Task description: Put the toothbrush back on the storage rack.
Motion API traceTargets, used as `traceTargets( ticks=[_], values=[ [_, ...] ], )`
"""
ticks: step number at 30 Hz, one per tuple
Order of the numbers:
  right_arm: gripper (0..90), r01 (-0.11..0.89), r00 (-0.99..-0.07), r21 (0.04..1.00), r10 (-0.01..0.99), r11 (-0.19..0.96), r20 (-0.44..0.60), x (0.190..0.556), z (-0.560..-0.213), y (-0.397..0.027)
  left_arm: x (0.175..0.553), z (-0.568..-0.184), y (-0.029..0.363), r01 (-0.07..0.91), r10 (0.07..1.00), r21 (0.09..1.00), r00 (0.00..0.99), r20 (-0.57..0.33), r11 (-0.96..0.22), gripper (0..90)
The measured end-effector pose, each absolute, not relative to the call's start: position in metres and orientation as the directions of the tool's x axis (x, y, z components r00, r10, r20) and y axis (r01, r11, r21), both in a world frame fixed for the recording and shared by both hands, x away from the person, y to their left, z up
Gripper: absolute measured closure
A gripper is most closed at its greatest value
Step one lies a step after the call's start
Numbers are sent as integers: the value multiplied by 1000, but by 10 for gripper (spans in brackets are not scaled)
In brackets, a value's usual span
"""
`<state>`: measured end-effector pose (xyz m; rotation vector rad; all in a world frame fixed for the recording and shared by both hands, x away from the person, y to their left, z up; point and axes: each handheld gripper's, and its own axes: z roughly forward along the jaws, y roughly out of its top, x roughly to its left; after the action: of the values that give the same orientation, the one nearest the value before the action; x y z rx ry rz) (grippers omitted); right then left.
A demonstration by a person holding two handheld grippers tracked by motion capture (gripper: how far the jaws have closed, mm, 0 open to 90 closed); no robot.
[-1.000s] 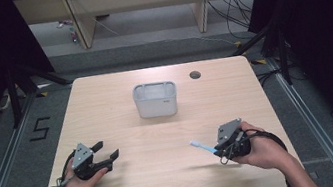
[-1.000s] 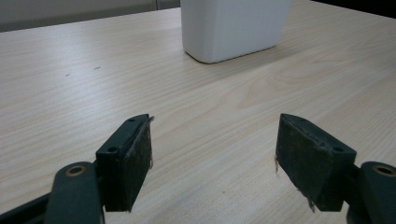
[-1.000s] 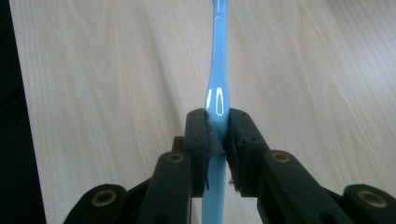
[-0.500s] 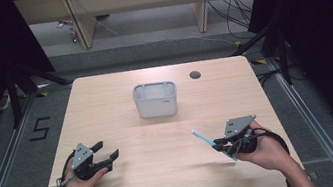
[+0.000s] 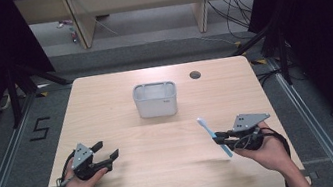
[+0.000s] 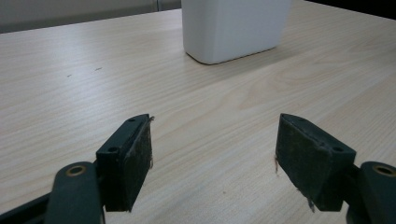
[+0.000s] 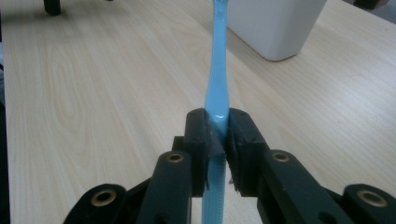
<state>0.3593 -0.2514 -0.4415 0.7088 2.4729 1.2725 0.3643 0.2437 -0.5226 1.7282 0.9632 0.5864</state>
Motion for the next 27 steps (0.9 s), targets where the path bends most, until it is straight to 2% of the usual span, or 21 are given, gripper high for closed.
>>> traceTargets(
  ticks=[8, 12, 18, 20, 22, 24, 27],
  values=[
    [790, 288, -819, 868, 574, 406, 4, 358, -443, -256, 365, -523, 244, 319, 825, 937, 562, -63, -146, 268],
    [790, 244, -815, 898, 580, 367, -16, 360, -443, -259, 365, -523, 244, 319, 825, 936, 561, -63, -146, 269],
    [790, 263, -787, 922, 616, 283, 36, 358, -444, -258, 364, -523, 244, 318, 827, 938, 559, -66, -140, 269],
    [790, 222, -783, 937, 623, 271, 6, 360, -444, -260, 364, -523, 244, 317, 827, 938, 558, -67, -138, 269],
    [790, 267, -780, 935, 621, 231, 69, 357, -444, -259, 364, -523, 244, 322, 830, 936, 554, -65, -142, 269],
    [790, 234, -777, 947, 628, 218, 48, 359, -445, -260, 364, -523, 244, 325, 831, 935, 552, -67, -141, 269],
    [790, 263, -771, 950, 628, 167, 103, 358, -445, -259, 364, -523, 244, 326, 831, 935, 552, -67, -140, 269]
  ],
)
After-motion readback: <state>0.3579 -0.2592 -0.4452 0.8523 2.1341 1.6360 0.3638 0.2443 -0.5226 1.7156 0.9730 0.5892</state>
